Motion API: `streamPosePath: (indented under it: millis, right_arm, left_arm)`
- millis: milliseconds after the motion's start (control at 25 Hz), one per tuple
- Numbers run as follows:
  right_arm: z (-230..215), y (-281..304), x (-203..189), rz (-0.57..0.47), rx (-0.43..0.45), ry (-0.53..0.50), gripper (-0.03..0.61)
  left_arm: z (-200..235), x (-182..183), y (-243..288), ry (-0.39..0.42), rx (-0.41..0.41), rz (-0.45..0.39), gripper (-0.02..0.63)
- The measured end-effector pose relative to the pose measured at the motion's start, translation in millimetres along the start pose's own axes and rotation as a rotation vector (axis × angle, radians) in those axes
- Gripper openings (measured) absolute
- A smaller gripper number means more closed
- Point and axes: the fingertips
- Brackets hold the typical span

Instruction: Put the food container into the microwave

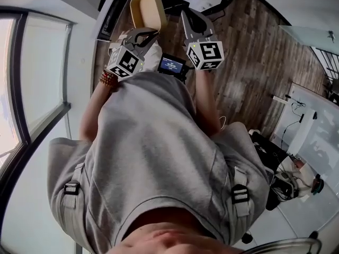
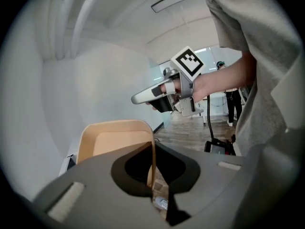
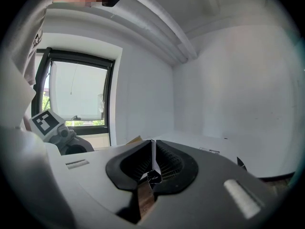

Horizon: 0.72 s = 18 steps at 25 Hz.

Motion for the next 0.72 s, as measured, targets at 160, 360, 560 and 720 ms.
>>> streamPosePath:
  millis: [160,360,560,720]
  right_arm:
    - [13.1,13.2,-5.3,0.043,0.062,0.045,0.061]
    - [38.4,33.5,-28.8,0.175,0.144,0.038,0.106]
    - [46.6,41.8,-39.0,0.260,0.138,0.000,0.107]
    - [53.1,49.4,-46.5,0.303,0.161,-0.002,0.102]
  left_arm:
    - [0.3,-16.1,12.6,0.126,-0.006,0.097,0.012]
    - [-6.2,-21.6,24.1,0.249,-0.024,0.164,0.012]
    - [-1.2,-19.7,18.2,0.296,0.008,0.186,0.012]
    - [4.4,-27.3,17.8,0.389,0.025,0.251,0.012]
Point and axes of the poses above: the fingertips, and each gripper's own axes: y forward along the fingers, z to its left, x out of its top, and after that the axes turned 4 degrees about -z, right-handed
